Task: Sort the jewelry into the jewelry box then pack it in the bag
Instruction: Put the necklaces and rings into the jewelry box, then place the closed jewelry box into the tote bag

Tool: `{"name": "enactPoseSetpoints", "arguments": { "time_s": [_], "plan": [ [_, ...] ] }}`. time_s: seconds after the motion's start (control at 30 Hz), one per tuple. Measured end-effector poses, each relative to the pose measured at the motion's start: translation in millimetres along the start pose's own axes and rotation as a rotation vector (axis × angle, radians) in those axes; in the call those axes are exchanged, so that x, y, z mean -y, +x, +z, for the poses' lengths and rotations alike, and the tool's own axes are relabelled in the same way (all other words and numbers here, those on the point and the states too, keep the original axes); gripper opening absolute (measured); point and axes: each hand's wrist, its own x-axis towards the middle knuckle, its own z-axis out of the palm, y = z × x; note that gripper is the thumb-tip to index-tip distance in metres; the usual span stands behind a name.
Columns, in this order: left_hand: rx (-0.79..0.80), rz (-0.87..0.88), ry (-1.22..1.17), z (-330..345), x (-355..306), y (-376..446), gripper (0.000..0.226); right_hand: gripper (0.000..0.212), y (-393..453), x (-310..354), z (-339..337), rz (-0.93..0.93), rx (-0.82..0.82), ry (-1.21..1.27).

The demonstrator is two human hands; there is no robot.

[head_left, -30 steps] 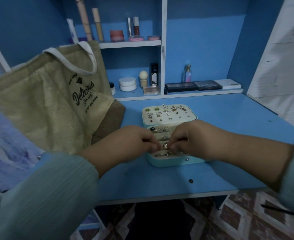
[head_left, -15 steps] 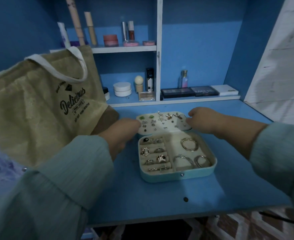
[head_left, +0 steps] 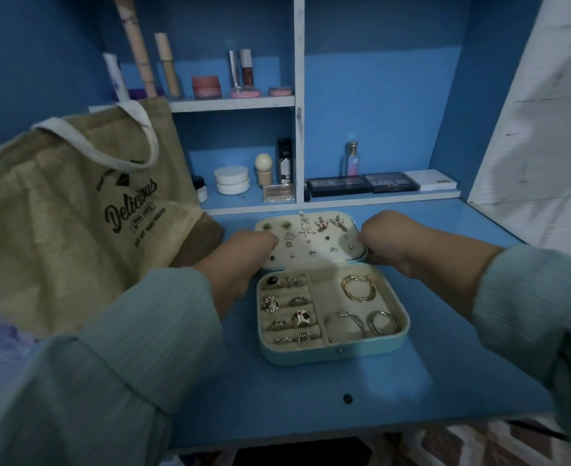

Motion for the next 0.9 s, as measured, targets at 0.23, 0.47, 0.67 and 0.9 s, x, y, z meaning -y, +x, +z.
{"name": "enactPoseSetpoints", "arguments": {
  "time_s": [0.23, 0.47, 0.67, 0.9],
  "plan": [
    [0.014, 0.086, -0.086, -8, -9, -18, 0.033, 0.014, -18, 11, -14, -0.032, 0.014, 0.156],
    [0.106, 0.185, -0.213, -18, -9, -45, 0.029, 0.024, -49, 17, -26, -0.084, 0.055, 0.385],
    [0.129, 0.188, -0.293, -16, 1, -68, 0.032, 0.029, -66, 10, -26, -0.026, 0.052, 0.42],
    [0.084, 0.263, 0.004, -12, 28, -78, 0.011, 0.006, -81, -14, -6, -0.036, -0.057, 0.385]
  ]
}}
